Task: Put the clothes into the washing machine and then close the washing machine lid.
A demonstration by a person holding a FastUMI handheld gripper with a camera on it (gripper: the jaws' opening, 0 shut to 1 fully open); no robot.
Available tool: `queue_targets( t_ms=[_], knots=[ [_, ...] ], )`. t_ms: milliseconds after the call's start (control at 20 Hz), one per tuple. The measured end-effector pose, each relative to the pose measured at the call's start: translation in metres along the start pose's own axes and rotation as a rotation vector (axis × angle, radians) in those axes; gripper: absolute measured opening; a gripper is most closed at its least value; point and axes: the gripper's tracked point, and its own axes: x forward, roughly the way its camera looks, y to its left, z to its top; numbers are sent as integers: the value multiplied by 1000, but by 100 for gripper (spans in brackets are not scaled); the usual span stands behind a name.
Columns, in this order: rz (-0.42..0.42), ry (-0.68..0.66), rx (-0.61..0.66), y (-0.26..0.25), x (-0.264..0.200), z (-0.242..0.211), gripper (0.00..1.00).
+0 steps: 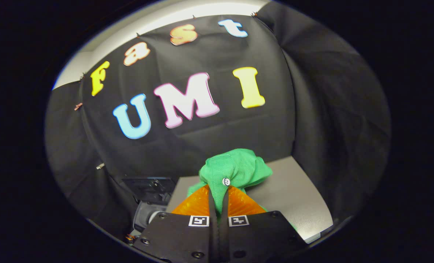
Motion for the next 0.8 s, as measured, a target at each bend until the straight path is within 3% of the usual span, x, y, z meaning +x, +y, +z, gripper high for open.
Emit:
queue_targets(
  t_ms=[200, 350, 800],
  knots=[
    [102, -152, -57, 66, -38, 50, 5],
    [202, -166, -82, 122, -49, 58, 5],
    [449, -53, -154, 256, -30, 4, 5]
  ],
)
